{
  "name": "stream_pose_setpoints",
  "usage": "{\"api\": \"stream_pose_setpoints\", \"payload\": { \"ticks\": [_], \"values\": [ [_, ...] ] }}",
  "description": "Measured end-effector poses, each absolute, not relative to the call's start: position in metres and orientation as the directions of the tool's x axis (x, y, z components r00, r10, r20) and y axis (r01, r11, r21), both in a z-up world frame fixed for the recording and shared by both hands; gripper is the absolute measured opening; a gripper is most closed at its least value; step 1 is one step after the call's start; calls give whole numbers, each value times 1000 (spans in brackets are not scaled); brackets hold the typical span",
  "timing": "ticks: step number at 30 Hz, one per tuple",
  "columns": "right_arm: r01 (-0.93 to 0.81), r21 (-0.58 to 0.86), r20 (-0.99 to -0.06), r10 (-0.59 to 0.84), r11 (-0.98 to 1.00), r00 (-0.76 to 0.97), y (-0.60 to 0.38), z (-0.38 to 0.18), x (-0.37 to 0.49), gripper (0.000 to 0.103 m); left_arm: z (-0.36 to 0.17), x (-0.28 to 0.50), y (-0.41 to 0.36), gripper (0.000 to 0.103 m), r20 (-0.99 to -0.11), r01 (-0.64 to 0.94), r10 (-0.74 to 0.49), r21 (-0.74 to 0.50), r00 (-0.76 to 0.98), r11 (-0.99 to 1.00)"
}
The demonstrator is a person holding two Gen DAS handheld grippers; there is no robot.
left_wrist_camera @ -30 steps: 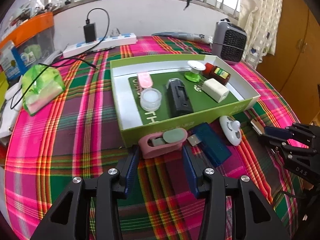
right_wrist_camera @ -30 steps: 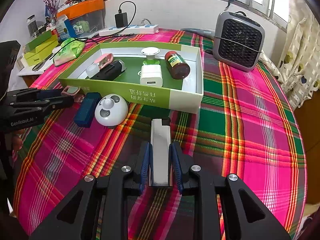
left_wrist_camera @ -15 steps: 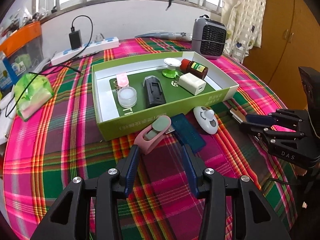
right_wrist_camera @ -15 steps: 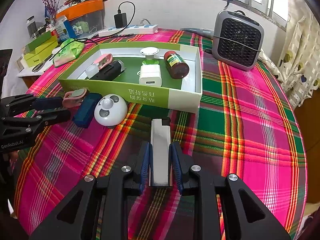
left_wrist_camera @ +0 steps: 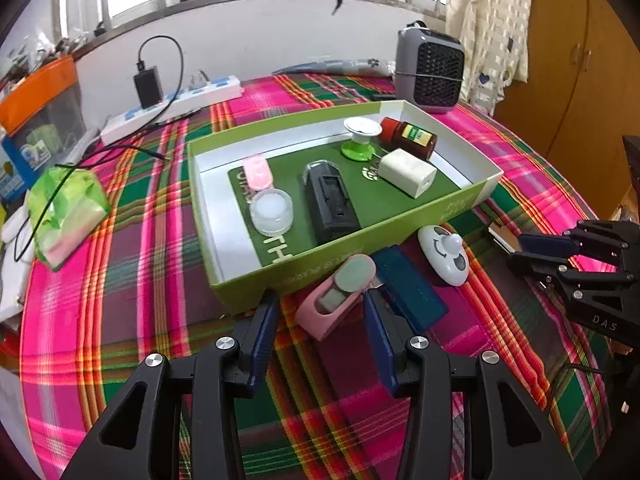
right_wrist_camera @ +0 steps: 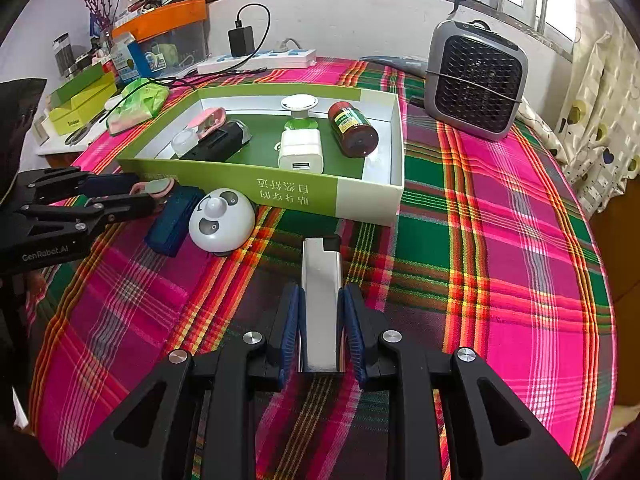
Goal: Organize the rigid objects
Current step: 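Grasp the silver lighter with the right gripper while the left gripper reaches the pink holder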
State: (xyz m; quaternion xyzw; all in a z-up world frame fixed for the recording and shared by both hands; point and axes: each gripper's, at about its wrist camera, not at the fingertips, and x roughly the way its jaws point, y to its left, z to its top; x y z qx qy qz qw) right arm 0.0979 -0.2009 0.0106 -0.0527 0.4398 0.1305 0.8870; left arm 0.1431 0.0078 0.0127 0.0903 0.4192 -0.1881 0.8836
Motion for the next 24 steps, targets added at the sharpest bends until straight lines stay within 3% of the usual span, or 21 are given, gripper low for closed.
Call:
{"api": "stream_pose_setpoints", "payload": {
  "ticks": [14, 24],
  "values": [
    [-279, 24, -793, 188, 960, 579, -201, 11, 98, 25, 10, 123, -10, 43, -781, 490, -330, -35, 531, 871],
    [-274, 32, -792, 192, 961, 580, -203, 11, 97, 25, 8, 131, -4, 43, -787, 378, -248, -21, 565, 926]
  ]
}}
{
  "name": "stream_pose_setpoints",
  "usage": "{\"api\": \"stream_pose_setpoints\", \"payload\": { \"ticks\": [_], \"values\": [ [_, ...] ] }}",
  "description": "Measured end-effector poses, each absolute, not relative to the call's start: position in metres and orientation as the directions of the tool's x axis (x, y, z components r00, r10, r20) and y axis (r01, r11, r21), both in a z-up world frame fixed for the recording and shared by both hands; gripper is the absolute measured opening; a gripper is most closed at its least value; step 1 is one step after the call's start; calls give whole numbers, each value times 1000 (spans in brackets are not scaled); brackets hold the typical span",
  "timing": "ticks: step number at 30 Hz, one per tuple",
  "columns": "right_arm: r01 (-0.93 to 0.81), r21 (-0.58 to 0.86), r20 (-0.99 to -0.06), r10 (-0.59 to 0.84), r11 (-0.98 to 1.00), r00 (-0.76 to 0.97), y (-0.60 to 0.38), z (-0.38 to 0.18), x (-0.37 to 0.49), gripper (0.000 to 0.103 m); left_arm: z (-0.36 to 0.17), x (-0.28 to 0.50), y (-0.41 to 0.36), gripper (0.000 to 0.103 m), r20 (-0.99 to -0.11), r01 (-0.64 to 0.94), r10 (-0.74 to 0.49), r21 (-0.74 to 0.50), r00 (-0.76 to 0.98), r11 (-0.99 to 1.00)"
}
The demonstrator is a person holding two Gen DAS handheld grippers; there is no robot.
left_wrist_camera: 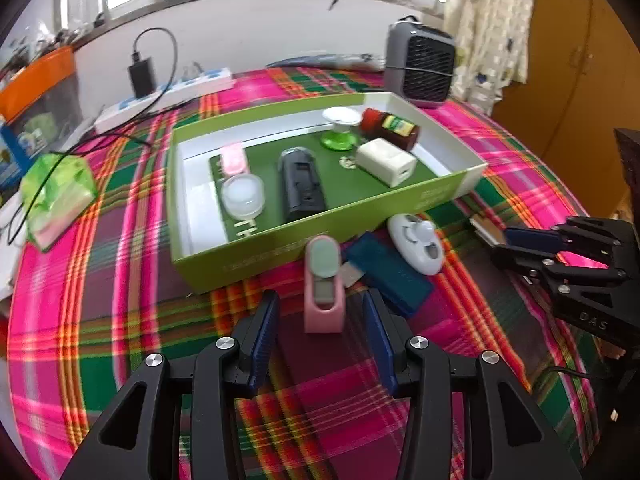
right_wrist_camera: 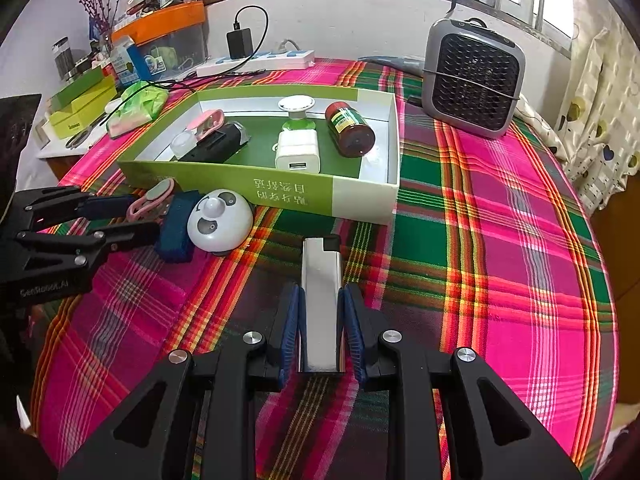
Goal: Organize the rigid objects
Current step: 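Grasp the silver lighter with the right gripper while the left gripper reaches the pink holder, then close the left gripper on the pink holder and lift it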
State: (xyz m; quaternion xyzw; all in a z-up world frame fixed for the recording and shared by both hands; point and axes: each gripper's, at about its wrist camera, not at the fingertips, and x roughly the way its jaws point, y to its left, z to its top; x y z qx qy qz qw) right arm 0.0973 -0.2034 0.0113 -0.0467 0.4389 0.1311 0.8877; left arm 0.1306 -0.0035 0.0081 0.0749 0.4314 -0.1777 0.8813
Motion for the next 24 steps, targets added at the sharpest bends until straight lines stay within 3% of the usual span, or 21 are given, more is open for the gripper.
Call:
{"api": "stream_pose_setpoints", "payload": {
  "ticks": [24],
  "values": [
    [-273, 43, -789, 200, 961, 581, -204, 11, 98, 25, 6, 145, -3, 42, -785, 283, -153, 29, 600, 959]
  ]
}}
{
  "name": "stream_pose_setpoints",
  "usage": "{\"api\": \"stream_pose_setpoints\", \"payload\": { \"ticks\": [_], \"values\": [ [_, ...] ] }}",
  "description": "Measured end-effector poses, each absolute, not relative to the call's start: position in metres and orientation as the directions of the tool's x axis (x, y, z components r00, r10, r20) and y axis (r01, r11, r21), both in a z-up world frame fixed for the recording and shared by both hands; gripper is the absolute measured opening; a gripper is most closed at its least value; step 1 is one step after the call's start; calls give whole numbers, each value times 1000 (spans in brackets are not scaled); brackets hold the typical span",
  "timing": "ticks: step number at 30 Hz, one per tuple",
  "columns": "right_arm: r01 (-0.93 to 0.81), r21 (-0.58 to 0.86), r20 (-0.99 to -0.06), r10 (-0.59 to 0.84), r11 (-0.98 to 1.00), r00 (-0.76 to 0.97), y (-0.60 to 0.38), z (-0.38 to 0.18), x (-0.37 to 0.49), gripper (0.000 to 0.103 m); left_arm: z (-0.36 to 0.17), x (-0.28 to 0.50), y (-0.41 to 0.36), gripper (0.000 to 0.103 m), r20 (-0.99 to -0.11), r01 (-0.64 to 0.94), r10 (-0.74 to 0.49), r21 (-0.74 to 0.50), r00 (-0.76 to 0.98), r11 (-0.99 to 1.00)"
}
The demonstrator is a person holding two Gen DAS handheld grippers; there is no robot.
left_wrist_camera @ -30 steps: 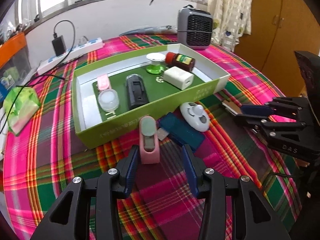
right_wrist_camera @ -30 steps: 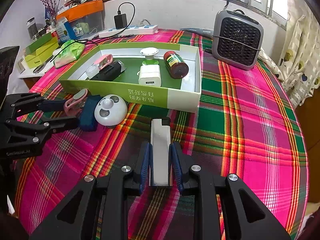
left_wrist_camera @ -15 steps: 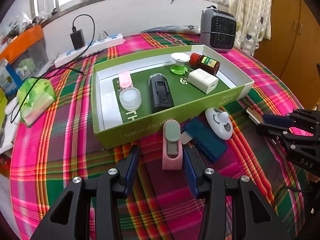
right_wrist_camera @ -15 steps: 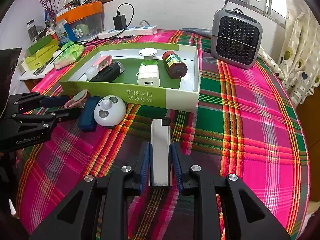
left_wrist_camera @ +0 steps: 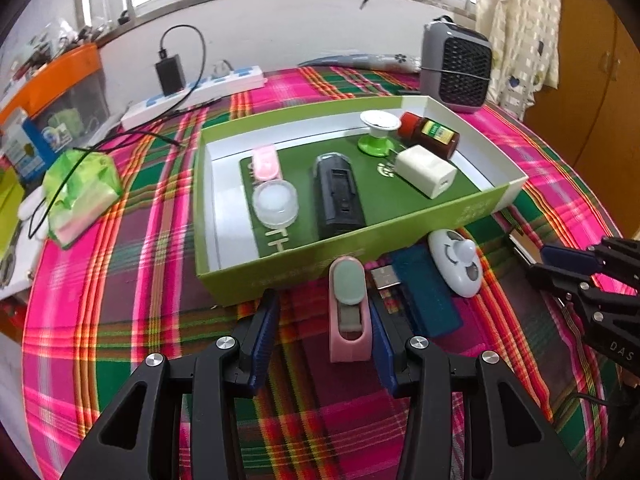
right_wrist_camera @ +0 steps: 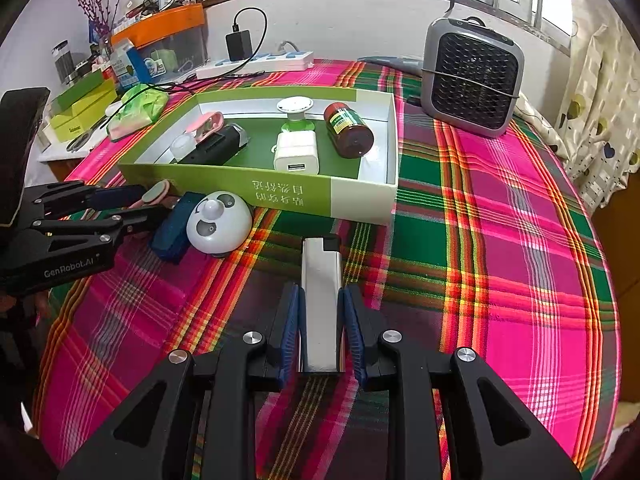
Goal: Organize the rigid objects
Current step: 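Close the left gripper on the pink holder and lift it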
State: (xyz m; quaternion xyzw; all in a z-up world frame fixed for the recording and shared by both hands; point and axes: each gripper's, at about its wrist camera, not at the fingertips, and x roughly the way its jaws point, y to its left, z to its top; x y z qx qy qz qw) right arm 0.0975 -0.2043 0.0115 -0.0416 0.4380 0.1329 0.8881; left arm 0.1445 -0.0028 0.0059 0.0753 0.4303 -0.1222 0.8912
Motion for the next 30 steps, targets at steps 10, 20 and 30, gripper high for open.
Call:
{"api": "stream_pose_setpoints", "payload": {
  "ticks": [10, 20, 30],
  "values": [
    [-273, 41, -789, 199, 961, 582, -206, 11, 98, 25, 8, 142, 18, 30, -780, 193, -137, -21, 610, 981],
    [-272, 40, -788, 198, 961, 583, -205, 11, 97, 25, 8, 138, 29, 30, -782, 138, -119, -42, 612, 990],
    [-273, 37, -788, 196, 961, 584, -205, 11, 98, 25, 6, 133, 17, 31, -774, 58, -24, 16, 633, 998]
  ]
}}
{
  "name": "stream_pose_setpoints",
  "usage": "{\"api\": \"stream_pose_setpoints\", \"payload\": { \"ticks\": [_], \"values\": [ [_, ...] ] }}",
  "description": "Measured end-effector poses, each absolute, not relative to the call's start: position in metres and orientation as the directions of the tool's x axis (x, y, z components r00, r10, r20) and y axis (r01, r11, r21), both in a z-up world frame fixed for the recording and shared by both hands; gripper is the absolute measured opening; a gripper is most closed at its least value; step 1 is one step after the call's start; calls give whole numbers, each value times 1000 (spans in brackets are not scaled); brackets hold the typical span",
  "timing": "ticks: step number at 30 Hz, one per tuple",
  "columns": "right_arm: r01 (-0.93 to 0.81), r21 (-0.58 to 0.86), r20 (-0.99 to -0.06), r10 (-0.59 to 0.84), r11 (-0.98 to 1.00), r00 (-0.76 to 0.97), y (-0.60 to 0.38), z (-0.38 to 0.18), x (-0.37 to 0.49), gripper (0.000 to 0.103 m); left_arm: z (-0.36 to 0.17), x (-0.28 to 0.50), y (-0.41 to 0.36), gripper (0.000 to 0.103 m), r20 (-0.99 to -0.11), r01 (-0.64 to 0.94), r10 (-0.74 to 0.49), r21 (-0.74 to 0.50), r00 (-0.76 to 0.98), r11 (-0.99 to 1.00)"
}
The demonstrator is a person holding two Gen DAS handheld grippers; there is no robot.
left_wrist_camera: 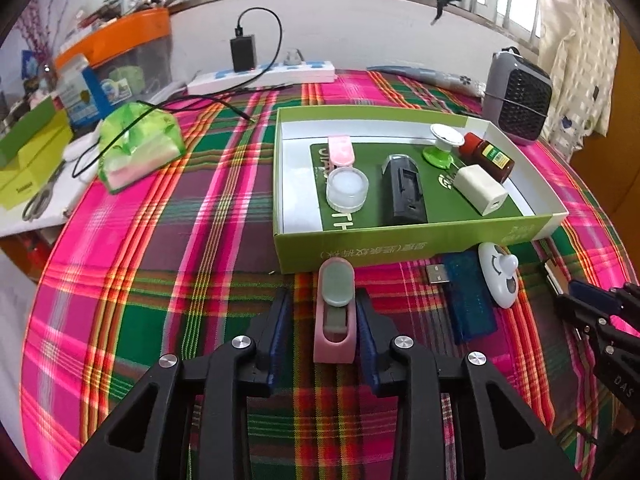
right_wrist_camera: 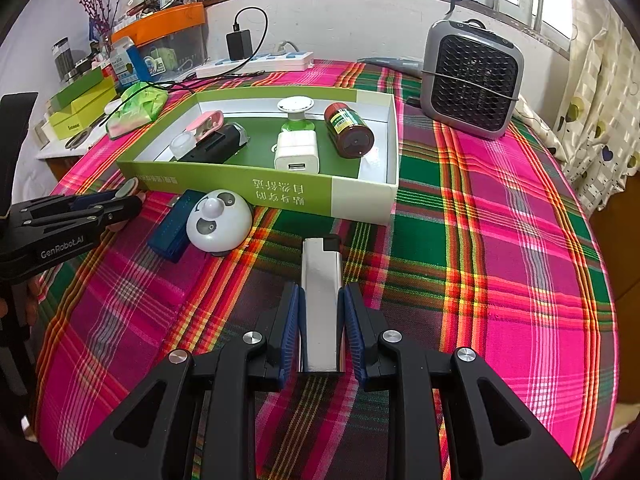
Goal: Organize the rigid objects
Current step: 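Close the left gripper on the pink holder and lift it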
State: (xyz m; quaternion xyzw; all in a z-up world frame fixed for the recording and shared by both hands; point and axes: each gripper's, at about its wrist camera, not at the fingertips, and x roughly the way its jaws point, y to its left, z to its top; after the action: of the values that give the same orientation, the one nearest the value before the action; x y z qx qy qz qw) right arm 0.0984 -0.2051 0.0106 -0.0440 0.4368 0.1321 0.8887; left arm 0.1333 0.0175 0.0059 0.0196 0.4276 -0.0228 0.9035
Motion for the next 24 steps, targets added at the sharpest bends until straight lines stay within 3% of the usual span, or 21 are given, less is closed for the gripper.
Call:
{"api": "stream_pose_setpoints", "payload": {
  "ticks": [24],
  "values": [
    [-273, 33, -787, 193, 962, 586, -205, 11, 97, 25, 6, 130, 21, 32, -771, 63, -34, 8, 636, 998]
  ]
}}
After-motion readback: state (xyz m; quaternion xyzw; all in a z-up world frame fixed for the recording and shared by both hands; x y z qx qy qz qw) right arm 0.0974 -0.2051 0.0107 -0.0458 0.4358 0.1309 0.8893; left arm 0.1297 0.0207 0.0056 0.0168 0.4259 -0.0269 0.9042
